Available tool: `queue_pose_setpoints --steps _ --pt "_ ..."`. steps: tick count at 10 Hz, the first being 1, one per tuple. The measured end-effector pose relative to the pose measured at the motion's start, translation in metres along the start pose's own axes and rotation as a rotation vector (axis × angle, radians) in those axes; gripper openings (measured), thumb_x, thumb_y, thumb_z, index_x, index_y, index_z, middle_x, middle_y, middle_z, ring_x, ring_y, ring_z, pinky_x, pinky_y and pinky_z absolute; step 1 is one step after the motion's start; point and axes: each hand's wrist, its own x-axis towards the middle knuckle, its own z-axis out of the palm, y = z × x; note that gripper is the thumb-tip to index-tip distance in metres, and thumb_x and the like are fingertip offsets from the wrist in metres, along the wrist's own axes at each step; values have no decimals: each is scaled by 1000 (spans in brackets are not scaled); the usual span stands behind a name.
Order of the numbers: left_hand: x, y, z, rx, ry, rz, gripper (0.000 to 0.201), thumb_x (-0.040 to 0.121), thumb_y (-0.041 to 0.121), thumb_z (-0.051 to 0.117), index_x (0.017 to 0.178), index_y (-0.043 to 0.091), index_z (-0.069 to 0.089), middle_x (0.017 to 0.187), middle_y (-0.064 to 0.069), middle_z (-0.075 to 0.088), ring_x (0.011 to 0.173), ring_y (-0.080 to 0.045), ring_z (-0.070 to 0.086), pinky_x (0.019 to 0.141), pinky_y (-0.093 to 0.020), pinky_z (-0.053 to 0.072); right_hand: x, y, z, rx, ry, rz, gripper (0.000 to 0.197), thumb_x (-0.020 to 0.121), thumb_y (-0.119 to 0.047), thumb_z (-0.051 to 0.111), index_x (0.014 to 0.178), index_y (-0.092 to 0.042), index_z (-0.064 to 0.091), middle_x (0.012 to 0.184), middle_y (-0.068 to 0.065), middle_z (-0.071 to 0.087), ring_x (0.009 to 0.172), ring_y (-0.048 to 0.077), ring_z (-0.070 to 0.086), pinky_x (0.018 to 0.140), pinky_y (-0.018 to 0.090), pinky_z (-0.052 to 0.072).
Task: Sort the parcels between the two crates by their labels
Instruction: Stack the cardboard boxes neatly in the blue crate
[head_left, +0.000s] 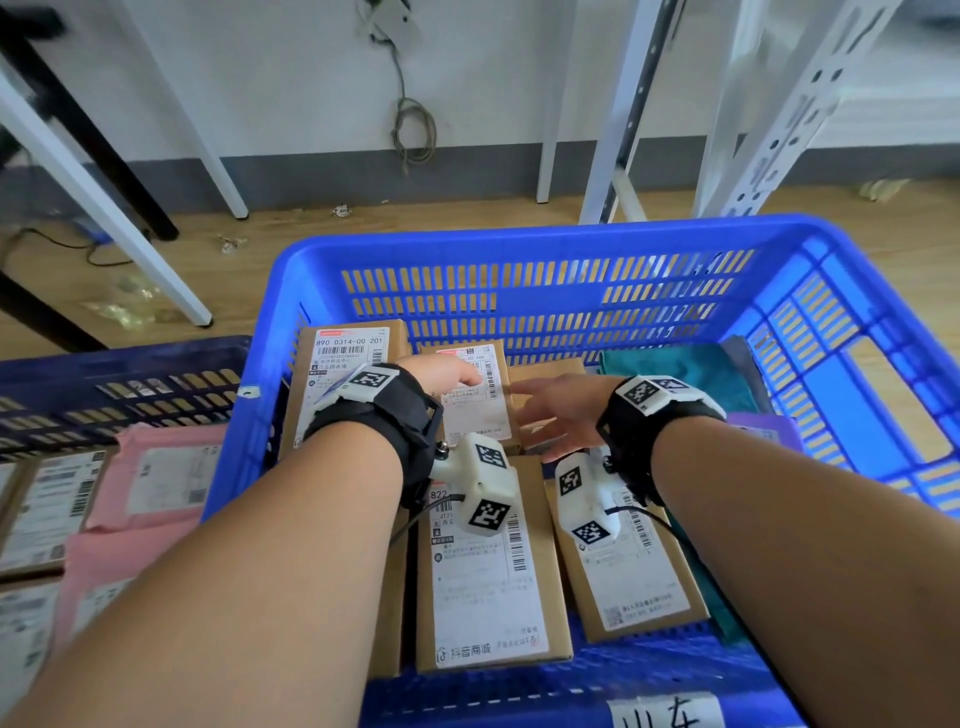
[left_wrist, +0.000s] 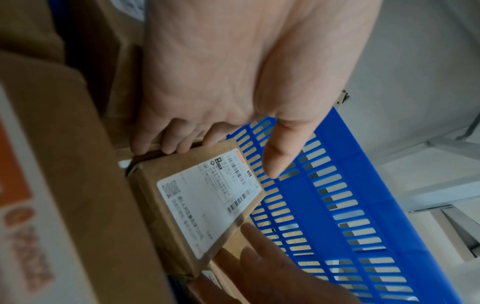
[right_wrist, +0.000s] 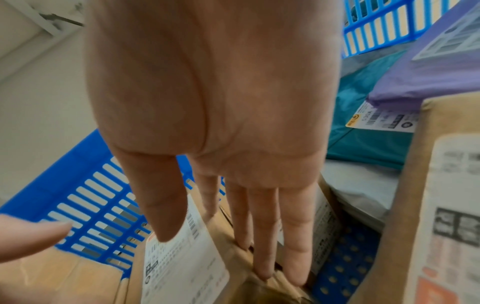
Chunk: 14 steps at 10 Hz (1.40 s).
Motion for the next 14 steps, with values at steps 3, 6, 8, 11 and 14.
queue_pose_setpoints --steps 3,6,8,11,14 --pt "-2 3 11 -211 -11 -66 45 91 12 59 131 8 39 121 -20 41 71 -28 49 92 -51 52 5 4 -15 17 144 48 23 88 -12 64 112 -12 63 110 3 67 95 23 66 86 43 57" --pt "-14 21 6 -222 -19 14 9 89 7 59 90 12 51 92 -9 48 79 -21 55 88 -37 56 -14 2 -28 262 261 -41 11 89 -17 62 99 -14 60 104 7 63 88 24 60 79 41 58" --pt "-30 18 -8 -497 -55 103 28 83 16 70 111 11 64 102 -6 70 80 -17 66 52 -24 52 -42 -12 -42 446 233 -172 16 88 -26 64 98 -14 60 74 5 63 58 14 52 50 24 39" --pt "-53 20 -18 -519 -226 139 23 89 24 64 111 19 61 55 3 64 45 -6 49 45 -14 41 -64 -19 -49 522 115 -373 46 87 -34 65 126 -11 56 107 13 63 92 24 56 71 30 45" --pt "-48 11 -22 -622 -144 352 46 81 8 69 125 4 59 71 0 67 44 -5 49 45 -16 46 -69 -28 -41 532 96 -474 53 82 -25 71 130 -11 55 121 8 67 88 23 64 60 26 53"
